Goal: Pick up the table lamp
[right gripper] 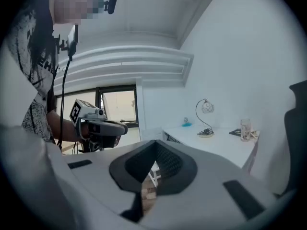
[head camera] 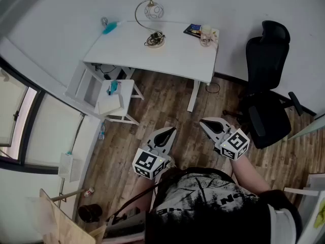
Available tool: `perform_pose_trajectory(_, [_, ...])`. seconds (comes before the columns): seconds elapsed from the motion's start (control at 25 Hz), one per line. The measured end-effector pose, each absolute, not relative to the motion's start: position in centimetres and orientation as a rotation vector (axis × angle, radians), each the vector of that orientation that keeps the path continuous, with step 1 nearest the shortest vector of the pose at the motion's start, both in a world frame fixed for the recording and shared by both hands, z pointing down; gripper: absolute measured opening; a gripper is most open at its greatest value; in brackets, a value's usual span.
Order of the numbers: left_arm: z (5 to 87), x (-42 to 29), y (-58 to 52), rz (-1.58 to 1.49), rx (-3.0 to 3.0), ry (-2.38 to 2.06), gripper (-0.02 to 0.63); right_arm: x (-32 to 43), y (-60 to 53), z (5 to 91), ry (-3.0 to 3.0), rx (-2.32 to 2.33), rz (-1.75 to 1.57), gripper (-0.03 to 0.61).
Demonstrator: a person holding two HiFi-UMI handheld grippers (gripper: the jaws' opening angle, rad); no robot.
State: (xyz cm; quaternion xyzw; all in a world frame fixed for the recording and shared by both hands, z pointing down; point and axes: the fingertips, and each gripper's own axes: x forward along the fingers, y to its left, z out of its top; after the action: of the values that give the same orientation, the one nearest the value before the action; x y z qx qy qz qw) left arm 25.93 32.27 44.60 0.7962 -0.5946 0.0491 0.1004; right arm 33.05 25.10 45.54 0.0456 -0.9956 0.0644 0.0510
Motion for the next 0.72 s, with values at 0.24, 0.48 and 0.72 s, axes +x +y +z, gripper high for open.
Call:
perform_pose_trajectory(0.24, [44.7, 26.0, 32.3, 0.147, 2.351, -1.768, 0.015, 33.1, 25.1, 45.6, -3.035, 0.141, 0.196, 0.018])
perform_pose_trajectory(0.48, [45.4, 26.6, 32.4, 0.172, 2.345, -1.758, 0.015, 33.8, 24.8, 45.7, -3.043, 0.157, 0.284, 0.018])
perform_pose_trajectory(0.72, [46.4, 27.5, 32.0, 0.179, 2.339, -1.748, 0.014, 34.7, 24.4, 46.2, -3.055, 0.176, 0.296, 0.019])
